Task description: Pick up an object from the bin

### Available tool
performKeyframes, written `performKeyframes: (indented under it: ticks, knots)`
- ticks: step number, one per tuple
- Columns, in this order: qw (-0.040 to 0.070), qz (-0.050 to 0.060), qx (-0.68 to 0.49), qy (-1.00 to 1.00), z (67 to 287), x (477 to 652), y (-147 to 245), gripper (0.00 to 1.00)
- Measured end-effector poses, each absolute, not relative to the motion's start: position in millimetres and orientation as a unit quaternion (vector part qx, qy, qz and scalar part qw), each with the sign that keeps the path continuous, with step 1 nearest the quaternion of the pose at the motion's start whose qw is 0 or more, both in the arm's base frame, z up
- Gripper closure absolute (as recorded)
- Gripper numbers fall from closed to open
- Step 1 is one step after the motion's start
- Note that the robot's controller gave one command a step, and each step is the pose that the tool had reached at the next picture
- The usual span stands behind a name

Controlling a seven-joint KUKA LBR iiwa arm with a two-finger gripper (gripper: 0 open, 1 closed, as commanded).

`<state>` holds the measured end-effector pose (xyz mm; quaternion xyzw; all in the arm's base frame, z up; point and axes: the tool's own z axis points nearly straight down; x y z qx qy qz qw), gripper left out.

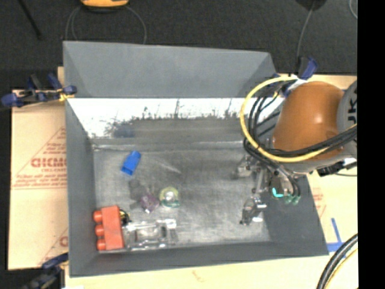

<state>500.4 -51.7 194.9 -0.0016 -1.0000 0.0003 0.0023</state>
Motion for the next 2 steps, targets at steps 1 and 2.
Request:
performKeyframes:
  ticks: [1,2]
  knots:
    - [-0.002,-0.002,0.000,-1.000,151,562.8,21,0.00]
    - [0.001,-0.001,0.090,-0.996,87,557.0,78,0.00]
